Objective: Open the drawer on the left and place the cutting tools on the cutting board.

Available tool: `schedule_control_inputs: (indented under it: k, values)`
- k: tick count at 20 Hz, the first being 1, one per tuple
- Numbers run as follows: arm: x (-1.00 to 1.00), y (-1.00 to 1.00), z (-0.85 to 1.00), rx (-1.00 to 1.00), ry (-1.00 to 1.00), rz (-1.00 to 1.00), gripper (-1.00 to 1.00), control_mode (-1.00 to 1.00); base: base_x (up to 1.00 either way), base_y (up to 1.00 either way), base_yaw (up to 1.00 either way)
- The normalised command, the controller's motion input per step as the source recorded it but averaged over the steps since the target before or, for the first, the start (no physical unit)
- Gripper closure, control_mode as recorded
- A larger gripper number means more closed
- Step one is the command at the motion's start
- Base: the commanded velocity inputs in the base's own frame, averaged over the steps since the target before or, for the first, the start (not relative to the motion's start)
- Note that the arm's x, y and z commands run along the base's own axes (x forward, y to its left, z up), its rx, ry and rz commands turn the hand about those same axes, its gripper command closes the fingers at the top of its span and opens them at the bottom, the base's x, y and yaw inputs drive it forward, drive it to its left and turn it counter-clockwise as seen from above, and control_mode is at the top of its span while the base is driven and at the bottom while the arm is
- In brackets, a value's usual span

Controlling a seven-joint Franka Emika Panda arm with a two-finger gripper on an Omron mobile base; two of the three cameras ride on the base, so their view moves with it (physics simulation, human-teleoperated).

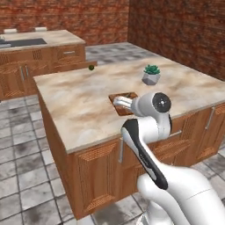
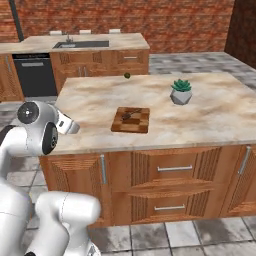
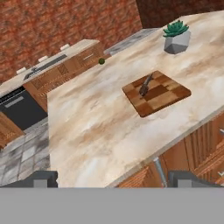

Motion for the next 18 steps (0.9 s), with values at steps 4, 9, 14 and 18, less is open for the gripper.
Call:
schedule_control_inputs:
  k: [4,9,14,18]
  values:
    - [0.0,0.0,0.0,0.0,0.0,0.0,-1.0,1.0,-0.64,1.0,-0.05]
    - [0.0,0.0,0.0,0.0,0.0,0.0,-1.0,1.0,-0.44,1.0,-0.05]
    - [0.0,0.0,0.0,0.0,0.0,0.0,-1.0,1.0,-0.18,1.0,-0.05]
    - [0.0,0.0,0.0,0.0,0.0,0.0,-1.0,1.0,0.76,1.0,-0.25]
